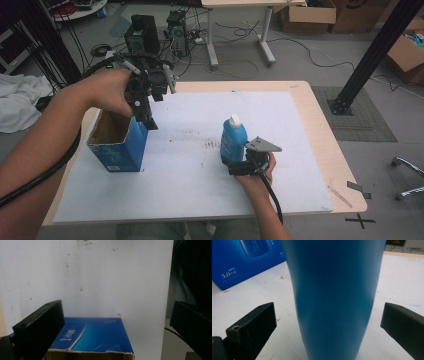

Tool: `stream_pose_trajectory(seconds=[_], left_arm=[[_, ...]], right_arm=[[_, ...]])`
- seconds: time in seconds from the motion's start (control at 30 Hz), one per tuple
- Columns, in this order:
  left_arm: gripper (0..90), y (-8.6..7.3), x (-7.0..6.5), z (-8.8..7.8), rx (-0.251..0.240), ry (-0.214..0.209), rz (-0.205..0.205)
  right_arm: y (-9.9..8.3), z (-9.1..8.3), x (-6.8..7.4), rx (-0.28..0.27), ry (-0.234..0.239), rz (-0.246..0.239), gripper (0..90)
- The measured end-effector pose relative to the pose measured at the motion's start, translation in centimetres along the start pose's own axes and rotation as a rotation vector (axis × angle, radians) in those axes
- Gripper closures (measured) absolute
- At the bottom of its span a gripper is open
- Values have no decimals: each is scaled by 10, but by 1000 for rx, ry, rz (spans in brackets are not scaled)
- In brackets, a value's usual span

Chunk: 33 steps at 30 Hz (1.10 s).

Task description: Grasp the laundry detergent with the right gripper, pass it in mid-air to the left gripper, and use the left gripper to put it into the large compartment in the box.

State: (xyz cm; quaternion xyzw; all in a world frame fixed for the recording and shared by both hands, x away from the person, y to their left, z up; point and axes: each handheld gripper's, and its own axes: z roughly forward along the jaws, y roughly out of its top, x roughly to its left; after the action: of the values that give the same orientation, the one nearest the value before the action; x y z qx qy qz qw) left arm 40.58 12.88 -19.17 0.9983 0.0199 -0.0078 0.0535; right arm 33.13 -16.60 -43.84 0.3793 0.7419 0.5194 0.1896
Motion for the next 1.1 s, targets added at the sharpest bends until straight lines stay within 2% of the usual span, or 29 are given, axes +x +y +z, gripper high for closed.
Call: stream_pose_trajectory(seconds=[0.07,0.33,0.57,0.93,1.1], left_arm=[[1,-1,0,1,-3,-2,1],[1,-1,1,0,0,-4,-3],[1,-2,3,1,1,-5,-5],[1,-1,5,2,3,-8,-3],[1,-3,5,3,4,-8,-7]], right_arm=[[1,3,1,-7,0,2,0],[1,13,9,-42,-52,-4,0],[-1,14,10,-71,-99,-5,5],[1,15,10,-83,-97,-8,135],[1,16,11,-84,-117,-11,169]])
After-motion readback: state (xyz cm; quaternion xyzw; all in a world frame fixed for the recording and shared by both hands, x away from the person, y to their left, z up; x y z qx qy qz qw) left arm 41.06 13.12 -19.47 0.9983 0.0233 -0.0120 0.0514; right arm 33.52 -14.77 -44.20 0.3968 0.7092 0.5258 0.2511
